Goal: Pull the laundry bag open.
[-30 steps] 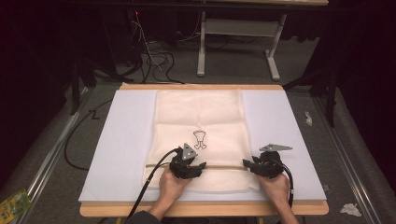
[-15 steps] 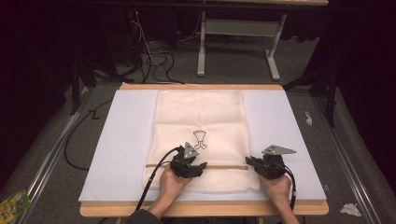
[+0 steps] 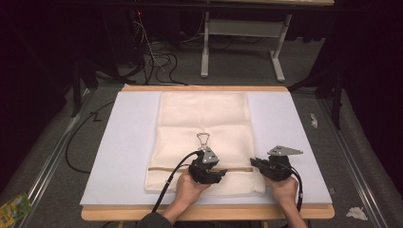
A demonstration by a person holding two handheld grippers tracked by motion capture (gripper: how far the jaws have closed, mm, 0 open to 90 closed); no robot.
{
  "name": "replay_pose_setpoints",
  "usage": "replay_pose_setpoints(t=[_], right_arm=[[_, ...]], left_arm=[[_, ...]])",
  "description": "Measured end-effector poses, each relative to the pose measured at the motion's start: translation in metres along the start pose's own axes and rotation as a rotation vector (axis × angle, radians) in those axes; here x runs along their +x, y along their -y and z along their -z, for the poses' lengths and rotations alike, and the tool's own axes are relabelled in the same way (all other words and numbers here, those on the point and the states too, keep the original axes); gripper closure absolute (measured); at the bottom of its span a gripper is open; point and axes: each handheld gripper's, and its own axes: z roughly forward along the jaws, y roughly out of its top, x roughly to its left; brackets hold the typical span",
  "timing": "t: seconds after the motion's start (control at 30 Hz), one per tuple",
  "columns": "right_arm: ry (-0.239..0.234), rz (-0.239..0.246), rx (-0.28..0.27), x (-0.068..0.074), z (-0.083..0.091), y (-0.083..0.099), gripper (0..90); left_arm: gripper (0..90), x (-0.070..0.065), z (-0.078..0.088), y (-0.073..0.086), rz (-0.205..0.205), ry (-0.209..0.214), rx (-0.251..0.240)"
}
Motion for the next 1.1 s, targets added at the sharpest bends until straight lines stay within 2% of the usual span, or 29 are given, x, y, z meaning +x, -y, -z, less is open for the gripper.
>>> replay_pose_setpoints(t=[0.1,0.13,0.2,0.3,0.4,0.57,0.6,0.67,0.8,0.9,1.1], right_arm=[[-0.003,0.004,-0.004,0.0,0.001,-0.001,87.7],[-0.014,-0.003,-0.014,-0.001,0.002,-0.001,87.6],[-0.021,-0.013,-0.02,-0.001,0.003,-0.001,87.6],[-0.03,-0.016,-0.024,-0.003,0.002,0.0,87.6],[-0.031,-0.012,-0.02,-0.003,0.003,-0.001,87.6],[-0.035,-0.016,-0.028,-0.003,0.005,-0.002,87.6],[-0.033,-0.011,-0.034,-0.002,0.006,-0.003,87.6],[-0.035,-0.012,-0.036,-0.001,0.006,-0.004,87.6],[-0.042,-0.003,-0.044,-0.002,0.008,-0.005,87.6],[-0.043,0.0,-0.047,-0.001,0.009,-0.005,87.6],[-0.053,-0.007,-0.058,0.0,0.011,-0.004,87.7]], left_arm=[[51.0,-0.003,-0.003,-0.003,0.002,0.017,0.003],[51.0,-0.007,-0.004,-0.005,-0.014,0.022,0.022],[51.0,-0.008,-0.004,-0.007,-0.03,0.015,0.029],[51.0,-0.012,-0.004,-0.011,-0.038,0.027,0.029],[51.0,-0.016,-0.006,-0.018,-0.066,0.029,0.03],[52.3,-0.025,-0.01,-0.027,-0.076,0.064,0.037],[53.2,-0.029,-0.012,-0.029,-0.093,0.07,0.039],[55.4,-0.03,-0.014,-0.03,-0.091,0.078,0.037],[59.5,-0.033,-0.026,-0.03,-0.063,0.122,0.043],[60.7,-0.036,-0.031,-0.031,-0.069,0.125,0.051],[62.0,-0.046,-0.035,-0.038,-0.11,0.118,0.058]])
